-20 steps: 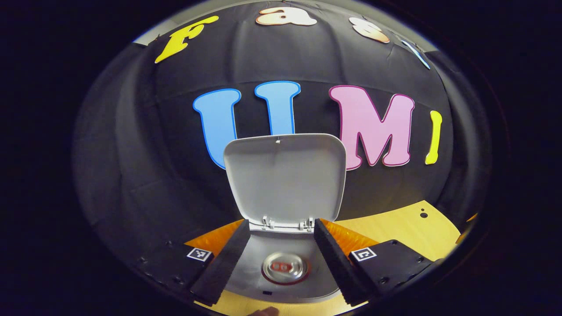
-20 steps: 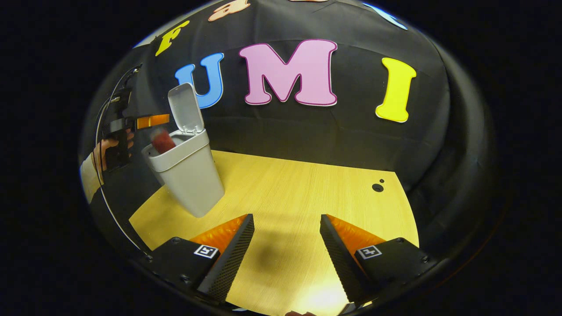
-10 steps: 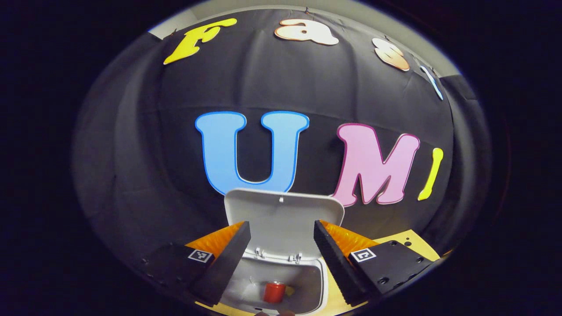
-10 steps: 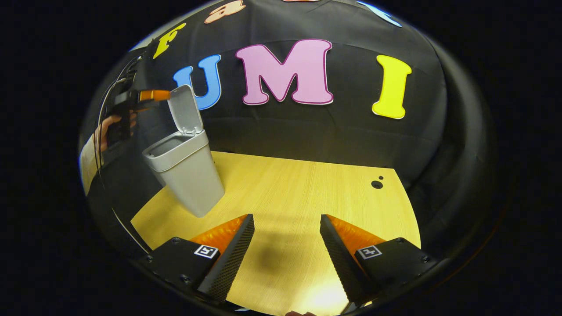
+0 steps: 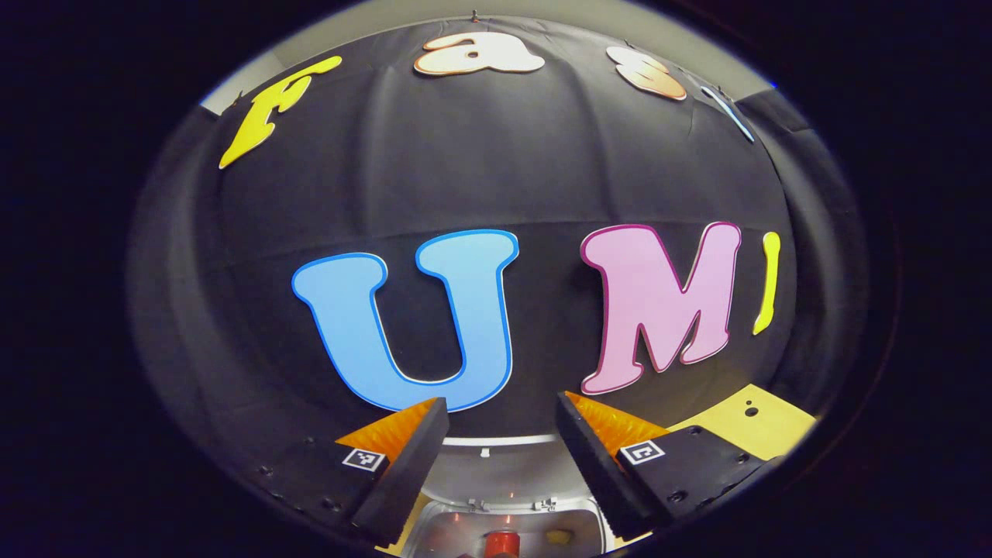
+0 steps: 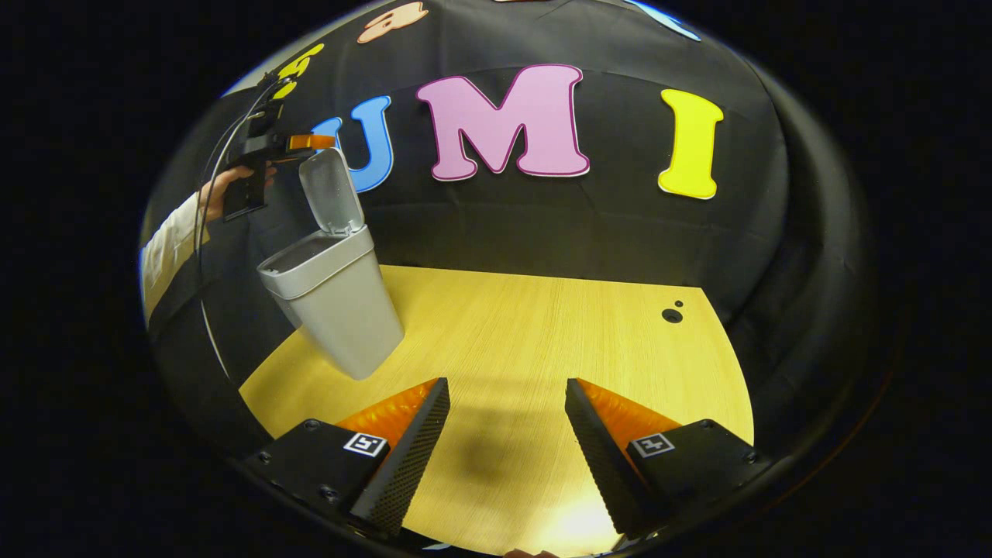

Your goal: Press the lid of the desktop garbage bin to open it, pick up the crumpled paper on the desktop and throw it into the bin, then pick up the pop can on the desktop and drop it into the bin, and finally close the garbage bin lid.

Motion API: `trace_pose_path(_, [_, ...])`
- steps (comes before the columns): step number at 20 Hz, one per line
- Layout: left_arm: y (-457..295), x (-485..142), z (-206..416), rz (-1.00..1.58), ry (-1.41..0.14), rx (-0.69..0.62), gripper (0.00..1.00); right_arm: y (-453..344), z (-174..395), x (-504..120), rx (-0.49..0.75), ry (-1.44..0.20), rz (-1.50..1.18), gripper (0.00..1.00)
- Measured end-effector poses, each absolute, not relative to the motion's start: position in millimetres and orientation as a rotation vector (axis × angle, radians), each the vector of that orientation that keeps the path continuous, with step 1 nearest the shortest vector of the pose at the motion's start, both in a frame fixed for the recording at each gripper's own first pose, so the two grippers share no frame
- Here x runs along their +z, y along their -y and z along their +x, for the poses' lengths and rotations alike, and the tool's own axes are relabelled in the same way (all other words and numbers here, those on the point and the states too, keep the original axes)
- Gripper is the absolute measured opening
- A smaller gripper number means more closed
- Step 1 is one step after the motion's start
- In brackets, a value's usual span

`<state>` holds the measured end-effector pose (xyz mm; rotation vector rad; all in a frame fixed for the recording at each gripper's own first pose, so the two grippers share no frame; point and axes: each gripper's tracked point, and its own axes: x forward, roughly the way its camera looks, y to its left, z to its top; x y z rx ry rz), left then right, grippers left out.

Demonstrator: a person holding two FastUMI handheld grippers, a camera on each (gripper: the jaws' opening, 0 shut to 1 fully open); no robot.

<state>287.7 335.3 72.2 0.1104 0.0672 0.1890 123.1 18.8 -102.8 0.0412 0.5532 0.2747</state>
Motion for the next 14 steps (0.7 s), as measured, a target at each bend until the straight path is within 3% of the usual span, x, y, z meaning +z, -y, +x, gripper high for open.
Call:
trace_pose_path(3, [-319.1,63.3,281.5,0.080,-0.121,0.150,0.95,-14.1,120.7,-106.0,0.269,-0.560,0.054,0.98])
trace_pose_path(8, [-311.0,-5.6,239.4,-0.073,-0.379,0.143,0.96,-17.1,117.6,-105.4,0.275,-0.562,0.084,0.99])
trace_pose_path(14, [-324.9,-46.1,191.5,-0.091,-0.405,0.197,0.99,-19.1,114.7,-107.5,0.290,-0.570,0.067,0.99])
